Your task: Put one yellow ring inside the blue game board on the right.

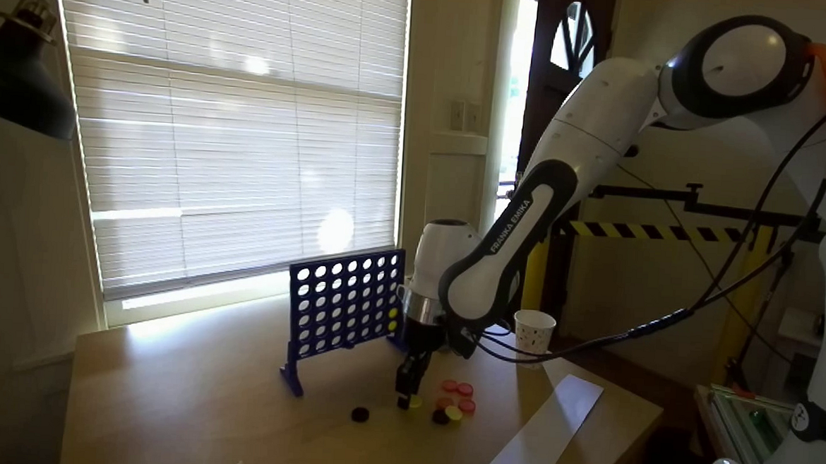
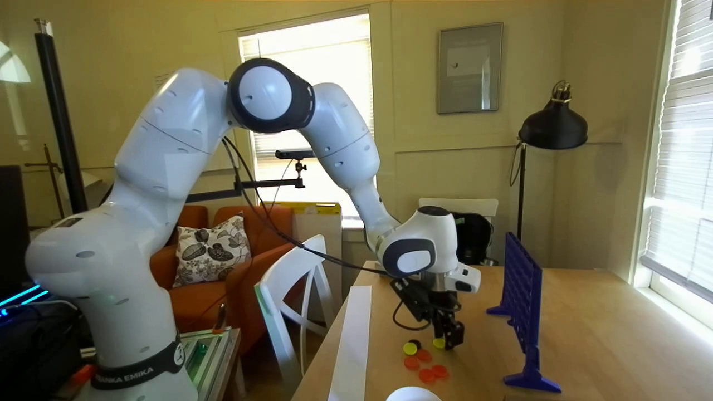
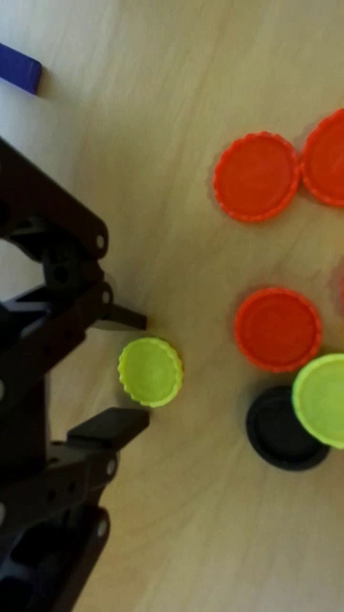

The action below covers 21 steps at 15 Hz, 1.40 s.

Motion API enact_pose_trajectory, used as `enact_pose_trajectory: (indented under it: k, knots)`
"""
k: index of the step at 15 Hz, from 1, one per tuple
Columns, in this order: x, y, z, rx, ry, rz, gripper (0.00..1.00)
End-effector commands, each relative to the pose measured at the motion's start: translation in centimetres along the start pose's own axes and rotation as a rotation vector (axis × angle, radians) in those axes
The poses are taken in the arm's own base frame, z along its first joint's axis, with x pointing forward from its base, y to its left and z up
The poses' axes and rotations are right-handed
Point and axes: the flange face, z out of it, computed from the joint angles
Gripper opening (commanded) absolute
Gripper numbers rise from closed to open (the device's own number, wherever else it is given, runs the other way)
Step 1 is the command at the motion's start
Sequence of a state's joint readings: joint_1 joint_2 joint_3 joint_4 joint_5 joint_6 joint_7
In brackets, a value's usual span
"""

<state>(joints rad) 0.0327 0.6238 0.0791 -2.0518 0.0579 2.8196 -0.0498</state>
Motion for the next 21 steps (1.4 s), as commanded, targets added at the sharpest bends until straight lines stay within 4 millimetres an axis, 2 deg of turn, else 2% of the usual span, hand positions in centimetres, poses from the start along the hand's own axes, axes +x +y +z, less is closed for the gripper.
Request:
enact_pose_trajectory:
  k: [1,2,3,4,9,10,11,12,13,21]
  knots:
    - [0.08,-0.32,0.12,-0.003,-0.016,-0.020,0.16]
    - [0.09,-0.34,0.09,-0.006,-0.017,-0.018,0.30]
    - [0.08,-0.41,0.10,-0.005,-0.019,-0.020,0.62]
    - [0.06,-0.47,0.11,-0.006,-0.020,-0.023,0.62]
    - [-0.06,-1.08,0.10,-0.003,-0.024,-0.032,0.96]
    - [-0.11,-1.06,0.08,-0.005,-0.027,-0.032,0.99]
    - [-0.17,-1.04,0.07,-0.002,-0.027,-0.034,0.60]
    - [-0.23,-1.01,0.07,-0.002,-0.028,-0.032,0.64]
    - [-0.25,-1.00,0.07,0.000,-0.029,-0.031,0.63]
    - [-0.10,-0.59,-0.35,0.006,-0.027,-0.023,0.09]
